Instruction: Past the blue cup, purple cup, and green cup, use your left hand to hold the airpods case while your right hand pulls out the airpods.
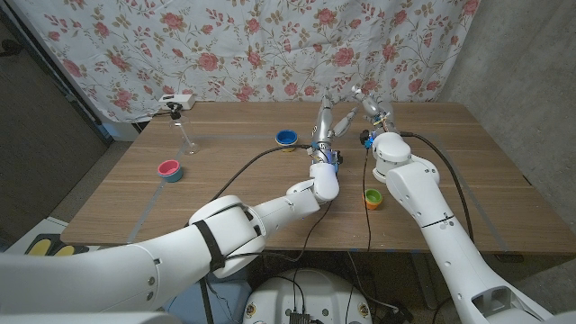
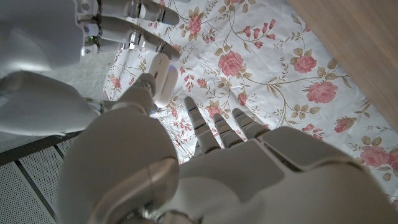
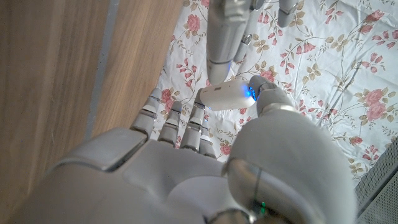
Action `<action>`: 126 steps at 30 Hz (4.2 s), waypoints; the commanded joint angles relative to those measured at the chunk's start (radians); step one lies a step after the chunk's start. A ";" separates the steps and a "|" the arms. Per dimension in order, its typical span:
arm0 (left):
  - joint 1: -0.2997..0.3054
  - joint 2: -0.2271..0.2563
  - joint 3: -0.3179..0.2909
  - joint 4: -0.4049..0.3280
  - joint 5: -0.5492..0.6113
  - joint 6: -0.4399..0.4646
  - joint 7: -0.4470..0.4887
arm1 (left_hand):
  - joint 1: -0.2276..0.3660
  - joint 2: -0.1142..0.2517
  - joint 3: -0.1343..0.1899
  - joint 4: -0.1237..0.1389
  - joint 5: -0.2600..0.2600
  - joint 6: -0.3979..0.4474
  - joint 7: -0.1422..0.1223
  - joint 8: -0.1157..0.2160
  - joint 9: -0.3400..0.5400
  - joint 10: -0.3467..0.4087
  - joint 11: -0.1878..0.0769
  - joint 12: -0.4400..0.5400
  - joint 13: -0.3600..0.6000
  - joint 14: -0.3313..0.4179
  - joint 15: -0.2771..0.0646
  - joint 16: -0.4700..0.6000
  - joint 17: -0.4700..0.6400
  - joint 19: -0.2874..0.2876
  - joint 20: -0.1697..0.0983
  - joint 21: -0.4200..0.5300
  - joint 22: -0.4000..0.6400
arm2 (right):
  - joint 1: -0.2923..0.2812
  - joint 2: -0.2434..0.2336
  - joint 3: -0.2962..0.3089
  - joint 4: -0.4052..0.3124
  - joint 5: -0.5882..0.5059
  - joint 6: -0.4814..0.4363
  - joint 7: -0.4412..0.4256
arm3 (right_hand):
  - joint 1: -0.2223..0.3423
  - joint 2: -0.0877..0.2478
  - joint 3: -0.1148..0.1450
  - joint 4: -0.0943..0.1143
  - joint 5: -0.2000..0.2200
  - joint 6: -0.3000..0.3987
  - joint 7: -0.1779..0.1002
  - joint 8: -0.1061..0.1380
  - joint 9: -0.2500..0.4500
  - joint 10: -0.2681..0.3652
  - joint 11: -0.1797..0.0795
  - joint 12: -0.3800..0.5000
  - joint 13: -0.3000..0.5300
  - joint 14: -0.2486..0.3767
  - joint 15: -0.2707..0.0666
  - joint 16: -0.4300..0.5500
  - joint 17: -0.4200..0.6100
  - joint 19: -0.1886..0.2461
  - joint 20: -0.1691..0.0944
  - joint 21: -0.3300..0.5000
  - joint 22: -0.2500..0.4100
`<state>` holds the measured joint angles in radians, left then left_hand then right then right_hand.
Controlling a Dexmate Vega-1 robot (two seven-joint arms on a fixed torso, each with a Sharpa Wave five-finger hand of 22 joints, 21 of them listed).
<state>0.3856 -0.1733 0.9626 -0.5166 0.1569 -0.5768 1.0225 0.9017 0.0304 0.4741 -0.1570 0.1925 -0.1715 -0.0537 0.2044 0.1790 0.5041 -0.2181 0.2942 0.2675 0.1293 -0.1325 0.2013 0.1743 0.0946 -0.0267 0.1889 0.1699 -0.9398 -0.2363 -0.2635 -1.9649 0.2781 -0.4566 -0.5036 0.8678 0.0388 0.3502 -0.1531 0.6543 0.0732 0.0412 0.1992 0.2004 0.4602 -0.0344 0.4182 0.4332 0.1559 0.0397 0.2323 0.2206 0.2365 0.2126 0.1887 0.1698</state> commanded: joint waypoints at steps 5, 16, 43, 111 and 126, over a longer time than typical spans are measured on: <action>-0.015 -0.013 0.031 0.029 -0.026 -0.017 0.008 | 0.020 0.006 -0.003 -0.005 0.000 -0.141 -0.009 0.005 0.006 0.020 -0.002 0.010 0.006 0.017 -0.005 0.005 0.005 0.009 0.005 0.005 0.003 | -0.011 0.001 -0.008 -0.015 0.007 -0.006 0.007 | 0.014 0.003 0.004 -0.005 -0.002 0.005 0.006 0.000 0.001 0.048 -0.044 0.012 0.004 0.010 -0.001 -0.005 0.002 -0.007 0.000 -0.002 0.003; -0.008 -0.003 0.039 0.003 -0.019 -0.007 0.008 | 0.027 0.008 -0.007 -0.005 -0.001 -0.136 -0.009 0.005 0.006 0.028 -0.002 0.012 0.010 0.021 -0.005 0.005 0.005 0.010 0.006 0.005 0.002 | -0.018 -0.004 -0.018 -0.026 0.001 -0.002 0.014 | 0.012 0.002 0.004 -0.004 -0.003 0.006 0.007 -0.001 0.002 0.048 -0.042 0.013 0.003 0.009 -0.002 -0.006 0.003 -0.008 0.000 -0.001 0.003; 0.012 -0.002 0.012 -0.023 -0.006 0.007 0.004 | 0.036 0.018 -0.034 0.004 -0.005 -0.098 -0.013 0.010 0.006 0.088 -0.002 0.035 0.030 0.064 -0.022 0.014 0.007 0.017 0.013 0.006 0.003 | -0.025 0.004 -0.015 -0.014 -0.007 0.036 -0.002 | 0.009 0.005 0.003 0.000 -0.007 0.006 0.002 -0.002 0.002 0.041 -0.045 0.014 0.001 0.009 -0.007 -0.007 0.004 -0.007 -0.001 0.001 0.003; -0.013 -0.021 0.032 0.064 -0.086 -0.071 -0.002 | 0.224 0.129 -0.044 -0.020 -0.013 0.108 -0.036 0.020 0.007 0.323 -0.003 0.183 0.138 0.276 -0.090 0.070 0.043 0.085 0.044 0.017 0.005 | -0.023 0.000 -0.050 0.008 -0.036 0.016 0.007 | 0.001 0.006 0.002 0.003 -0.015 0.013 -0.007 -0.002 0.002 0.029 -0.050 0.024 0.001 0.002 -0.017 -0.012 0.006 0.002 -0.001 0.003 0.002; -0.020 -0.045 0.025 0.109 -0.140 -0.096 -0.001 | 0.258 0.121 -0.063 -0.017 -0.016 0.179 -0.056 0.031 0.008 0.350 -0.005 0.201 0.137 0.288 -0.090 0.078 0.057 0.102 0.033 0.019 0.006 | -0.013 0.003 -0.043 0.025 -0.032 0.010 0.013 | 0.000 0.006 0.002 0.003 -0.016 0.012 -0.007 -0.003 0.002 0.022 -0.046 0.022 0.000 -0.001 -0.016 -0.013 0.007 0.002 -0.001 0.003 0.002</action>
<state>0.3700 -0.2072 0.9922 -0.4295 0.0535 -0.6603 1.0218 1.1426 0.1526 0.4187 -0.1738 0.1768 -0.0016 -0.1054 0.2311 0.1840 0.7899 -0.1681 0.4410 0.3565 0.3614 -0.1748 0.2749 0.2257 0.1861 0.0107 0.2013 0.1699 -0.9582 -0.2359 -0.3144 -1.9502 0.2435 -0.4436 -0.4928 0.8677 0.0360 0.3502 -0.1531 0.6366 0.0786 0.0357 0.1994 0.2004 0.4518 -0.0437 0.4412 0.4284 0.1500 0.0274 0.2239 0.2256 0.2315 0.2072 0.1887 0.1698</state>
